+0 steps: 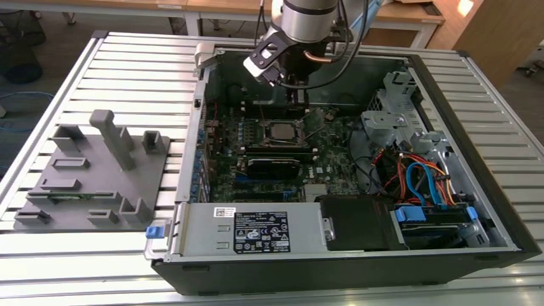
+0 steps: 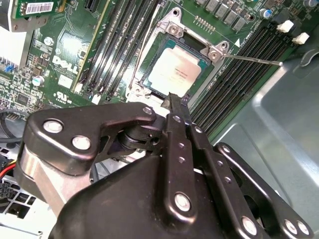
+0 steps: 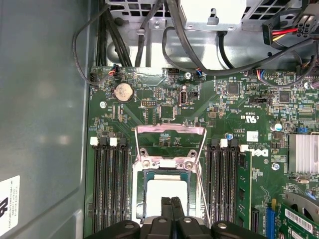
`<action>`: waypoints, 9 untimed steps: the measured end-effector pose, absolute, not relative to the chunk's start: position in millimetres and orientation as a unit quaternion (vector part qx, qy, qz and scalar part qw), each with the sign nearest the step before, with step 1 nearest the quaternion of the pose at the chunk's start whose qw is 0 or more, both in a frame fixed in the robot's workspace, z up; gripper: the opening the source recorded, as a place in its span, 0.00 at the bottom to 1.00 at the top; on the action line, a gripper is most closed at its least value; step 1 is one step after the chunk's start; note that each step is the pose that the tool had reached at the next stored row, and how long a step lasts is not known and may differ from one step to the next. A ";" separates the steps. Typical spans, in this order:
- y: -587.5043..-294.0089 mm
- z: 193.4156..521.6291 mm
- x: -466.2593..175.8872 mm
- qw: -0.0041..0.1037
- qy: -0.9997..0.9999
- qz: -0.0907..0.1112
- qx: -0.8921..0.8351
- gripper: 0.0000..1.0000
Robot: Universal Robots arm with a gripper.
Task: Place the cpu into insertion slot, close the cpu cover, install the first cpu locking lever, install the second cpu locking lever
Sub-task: 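Close the cpu cover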
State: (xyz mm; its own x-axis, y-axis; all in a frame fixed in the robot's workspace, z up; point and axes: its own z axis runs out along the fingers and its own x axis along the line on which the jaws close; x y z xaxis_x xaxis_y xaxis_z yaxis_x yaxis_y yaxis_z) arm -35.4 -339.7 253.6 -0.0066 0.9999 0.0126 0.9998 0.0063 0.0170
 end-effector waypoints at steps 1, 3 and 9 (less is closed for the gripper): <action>-339.7 253.9 -35.4 0.002 0.709 0.010 0.705 0.10; -339.7 254.9 -35.4 0.002 0.709 0.010 0.705 0.10; -339.7 255.2 -35.4 0.002 0.709 0.011 0.705 0.10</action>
